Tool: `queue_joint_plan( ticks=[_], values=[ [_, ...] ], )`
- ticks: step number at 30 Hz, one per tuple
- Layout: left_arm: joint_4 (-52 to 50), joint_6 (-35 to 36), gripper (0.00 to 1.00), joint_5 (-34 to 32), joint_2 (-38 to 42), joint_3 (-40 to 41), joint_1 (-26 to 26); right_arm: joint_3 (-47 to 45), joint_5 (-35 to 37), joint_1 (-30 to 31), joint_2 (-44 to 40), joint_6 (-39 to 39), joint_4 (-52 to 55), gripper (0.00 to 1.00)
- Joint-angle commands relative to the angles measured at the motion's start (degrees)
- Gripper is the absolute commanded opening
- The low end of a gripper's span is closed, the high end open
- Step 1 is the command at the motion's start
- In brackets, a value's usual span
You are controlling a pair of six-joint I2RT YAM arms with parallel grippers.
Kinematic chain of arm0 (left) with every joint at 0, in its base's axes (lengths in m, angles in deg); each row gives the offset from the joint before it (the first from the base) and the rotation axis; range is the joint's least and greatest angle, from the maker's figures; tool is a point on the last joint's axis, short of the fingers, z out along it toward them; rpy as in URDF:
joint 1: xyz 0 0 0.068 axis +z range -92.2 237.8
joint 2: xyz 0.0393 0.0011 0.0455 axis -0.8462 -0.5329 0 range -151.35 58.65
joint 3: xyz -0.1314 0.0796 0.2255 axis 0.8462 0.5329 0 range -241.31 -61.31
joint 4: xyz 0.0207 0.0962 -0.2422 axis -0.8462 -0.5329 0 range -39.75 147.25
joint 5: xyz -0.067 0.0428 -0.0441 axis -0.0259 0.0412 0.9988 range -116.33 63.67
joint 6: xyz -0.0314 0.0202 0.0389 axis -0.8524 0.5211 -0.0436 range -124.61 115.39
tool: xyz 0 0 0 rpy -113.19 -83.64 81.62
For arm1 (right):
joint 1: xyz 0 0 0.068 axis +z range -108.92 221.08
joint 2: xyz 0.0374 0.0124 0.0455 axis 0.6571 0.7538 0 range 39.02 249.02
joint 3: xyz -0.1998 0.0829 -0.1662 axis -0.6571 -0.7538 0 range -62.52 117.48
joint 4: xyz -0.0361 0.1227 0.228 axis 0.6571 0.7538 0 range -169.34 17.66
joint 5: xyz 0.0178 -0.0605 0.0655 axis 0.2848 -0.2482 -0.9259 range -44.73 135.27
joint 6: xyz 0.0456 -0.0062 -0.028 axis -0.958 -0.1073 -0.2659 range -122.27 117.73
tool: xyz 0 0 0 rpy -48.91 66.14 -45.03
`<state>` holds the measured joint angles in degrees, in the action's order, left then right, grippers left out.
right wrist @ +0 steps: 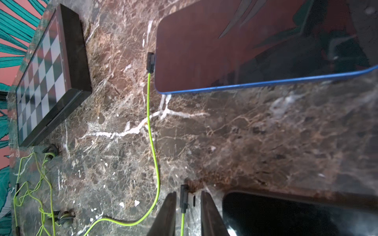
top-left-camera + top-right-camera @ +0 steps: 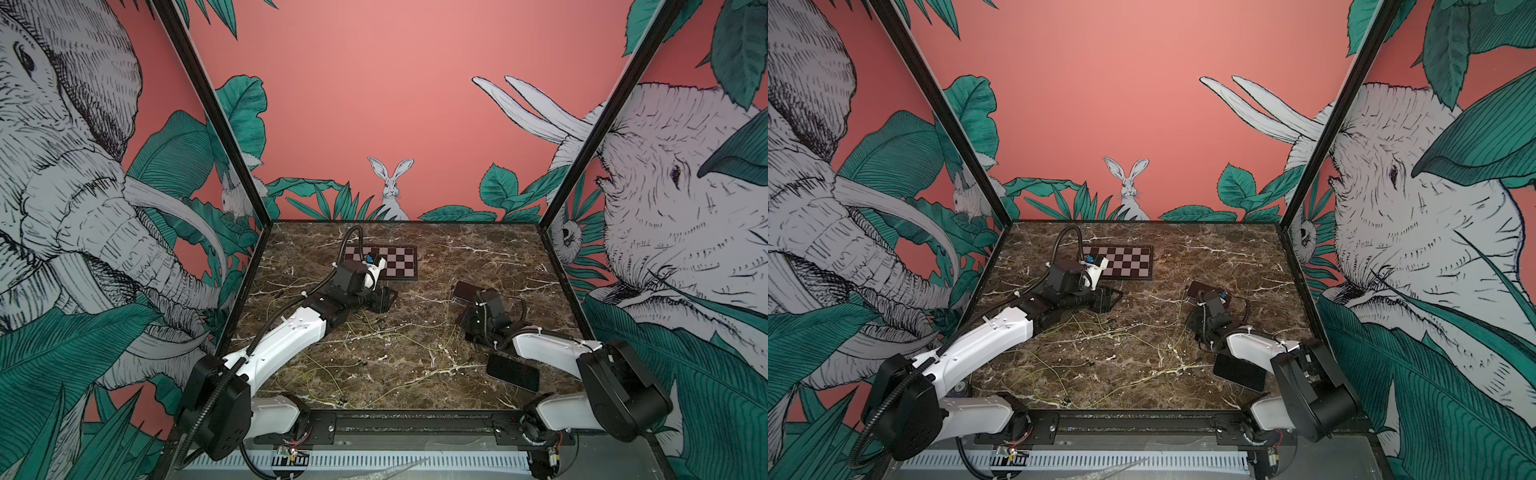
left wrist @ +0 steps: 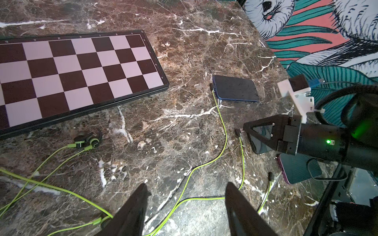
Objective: Plug wired earphones into phones
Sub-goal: Pick up the wired earphone from the center of the board.
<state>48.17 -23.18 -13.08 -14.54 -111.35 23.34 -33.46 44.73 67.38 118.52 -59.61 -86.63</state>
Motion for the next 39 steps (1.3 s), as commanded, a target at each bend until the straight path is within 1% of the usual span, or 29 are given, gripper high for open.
queue_joint_plan(
  ticks=[1, 6, 10, 15, 23, 31, 35, 39],
  values=[
    [-0.3, -0.4, 0.62, 0.5, 1.1, -0.1, 0.1, -0.1, 2.3, 0.2, 1.3, -4.6, -2.9, 0.22],
    [-0.9, -0.2, 0.62, 0.4, 0.6, -0.6, 0.2, -0.1, 1.7, 0.2, 3.3, -5.3, -4.8, 0.21],
    [-0.2, -0.3, 0.62, 0.3, 1.1, -0.1, 0.1, -0.8, 2.1, 0.3, 3.4, -6.0, -6.2, 0.16],
    [-0.1, -0.4, 0.61, 1.0, 0.9, -0.2, 0.1, -0.7, 1.3, 0.3, 4.0, -6.2, -6.9, 0.13],
    [-0.8, -0.5, 0.61, 1.1, 0.2, -0.5, 0.2, -0.6, 1.7, 0.3, 3.8, -5.6, -5.3, 0.14],
    [-0.9, -0.4, 0.61, 1.3, 0.0, -0.6, 0.2, -0.7, 0.5, 0.5, 5.5, -5.9, -6.9, 0.15],
    [-1.0, -0.4, 0.61, 1.3, -0.1, -0.7, 0.2, -0.4, 0.1, 0.7, 6.3, -6.0, -7.4, 0.13],
    [-1.1, -0.3, 0.61, 1.2, 0.1, -0.6, 0.2, -0.4, 0.1, 0.8, 6.0, -6.1, -7.7, 0.09]
  ],
)
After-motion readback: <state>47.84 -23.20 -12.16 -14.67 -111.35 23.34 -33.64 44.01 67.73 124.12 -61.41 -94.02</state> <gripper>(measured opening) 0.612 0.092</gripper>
